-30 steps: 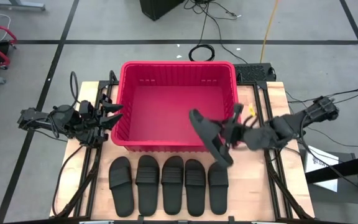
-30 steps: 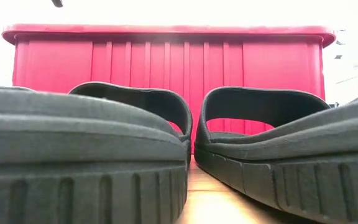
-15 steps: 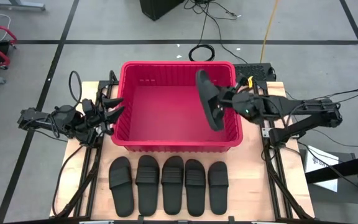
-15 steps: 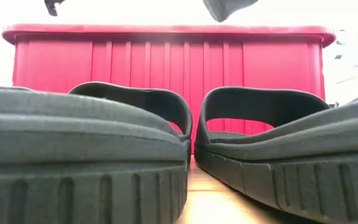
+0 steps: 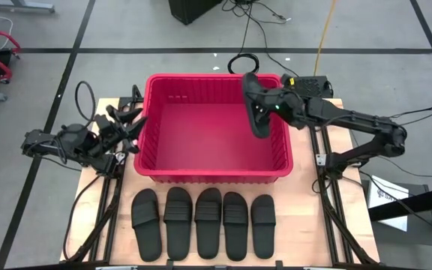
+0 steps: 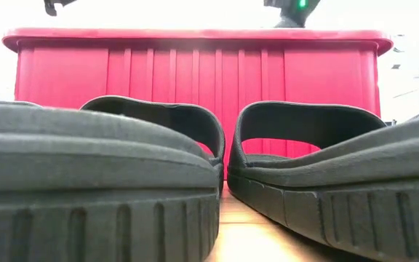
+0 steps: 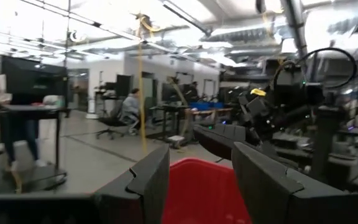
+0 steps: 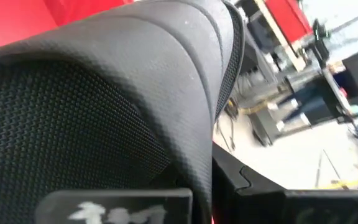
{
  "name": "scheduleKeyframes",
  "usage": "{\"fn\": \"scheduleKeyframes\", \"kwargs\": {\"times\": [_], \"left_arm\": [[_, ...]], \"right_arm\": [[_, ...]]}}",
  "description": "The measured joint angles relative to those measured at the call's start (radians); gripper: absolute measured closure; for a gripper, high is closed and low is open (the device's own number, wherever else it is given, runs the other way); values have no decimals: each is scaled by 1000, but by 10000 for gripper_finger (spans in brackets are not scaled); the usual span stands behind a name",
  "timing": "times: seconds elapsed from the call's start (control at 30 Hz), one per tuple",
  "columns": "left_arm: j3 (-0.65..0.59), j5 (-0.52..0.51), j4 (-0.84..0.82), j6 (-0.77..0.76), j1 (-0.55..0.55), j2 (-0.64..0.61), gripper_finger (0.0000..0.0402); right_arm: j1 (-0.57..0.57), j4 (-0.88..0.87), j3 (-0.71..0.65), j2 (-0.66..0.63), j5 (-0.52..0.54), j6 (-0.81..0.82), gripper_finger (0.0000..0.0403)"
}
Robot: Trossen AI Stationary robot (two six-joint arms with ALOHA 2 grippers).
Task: Pick and place slides into bin
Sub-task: Put the black slide into the red bin
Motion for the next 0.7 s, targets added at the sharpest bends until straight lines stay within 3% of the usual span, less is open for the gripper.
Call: {"fn": "scheduleKeyframes", "kwargs": {"times": [0.27, 0.7], "left_arm": [[10, -90, -25, 31, 50, 0, 222], [10, -42, -99, -52, 80, 0, 222]], "right_arm": [[-103, -44, 0, 122, -78, -10, 397], [-126, -190, 0, 324, -77, 114, 397]]}}
